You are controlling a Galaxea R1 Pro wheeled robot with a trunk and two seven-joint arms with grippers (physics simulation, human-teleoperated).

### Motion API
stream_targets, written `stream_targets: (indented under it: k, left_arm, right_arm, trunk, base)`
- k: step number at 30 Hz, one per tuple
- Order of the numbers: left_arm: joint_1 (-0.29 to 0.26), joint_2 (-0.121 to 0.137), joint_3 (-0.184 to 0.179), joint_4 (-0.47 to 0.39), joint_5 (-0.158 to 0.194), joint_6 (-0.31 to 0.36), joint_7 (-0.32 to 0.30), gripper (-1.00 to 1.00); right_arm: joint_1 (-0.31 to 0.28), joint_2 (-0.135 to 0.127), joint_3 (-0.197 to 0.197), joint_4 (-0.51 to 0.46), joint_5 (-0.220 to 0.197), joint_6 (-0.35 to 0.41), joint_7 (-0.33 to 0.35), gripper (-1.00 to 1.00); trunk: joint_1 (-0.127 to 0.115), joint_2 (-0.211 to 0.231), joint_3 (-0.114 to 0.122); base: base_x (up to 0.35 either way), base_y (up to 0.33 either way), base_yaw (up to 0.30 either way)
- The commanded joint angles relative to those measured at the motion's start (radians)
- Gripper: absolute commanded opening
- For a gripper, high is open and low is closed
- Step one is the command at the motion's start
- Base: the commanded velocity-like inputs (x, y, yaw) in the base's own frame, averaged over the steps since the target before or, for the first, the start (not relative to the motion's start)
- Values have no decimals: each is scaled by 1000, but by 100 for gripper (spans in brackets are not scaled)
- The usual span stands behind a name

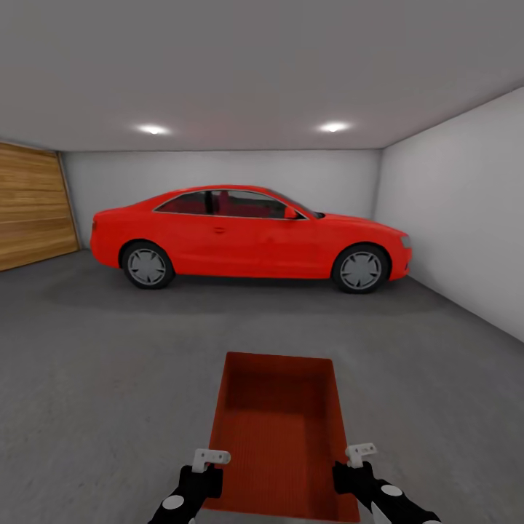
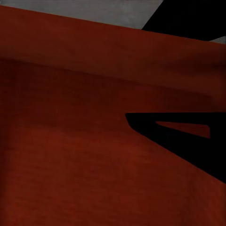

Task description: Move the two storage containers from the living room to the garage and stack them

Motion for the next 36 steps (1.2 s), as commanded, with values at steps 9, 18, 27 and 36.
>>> stream_targets:
  k: [9, 18, 27, 36]
  left_arm:
    - [-1, 2, -4, -1, 15, 4, 14, -100]
    - [-1, 2, -4, -1, 15, 4, 14, -100]
    - [-1, 2, -4, 0, 15, 5, 14, -100]
    - [-1, 2, -4, 0, 15, 5, 14, -100]
  right_arm:
    - [-1, 0, 4, -2, 1, -31, 4, -100]
    - [-1, 0, 4, -2, -1, -31, 4, -100]
    - [-1, 0, 4, -2, -2, -31, 4, -100]
    - [-1, 0, 4, -2, -2, -31, 4, -100]
  trunk:
    - [0, -1, -15]
    - [0, -1, -29]
    - [0, -1, -43]
    - [0, -1, -57]
  base:
    - [340, 0, 0]
    - [340, 0, 0]
    - [340, 0, 0]
    - [340, 0, 0]
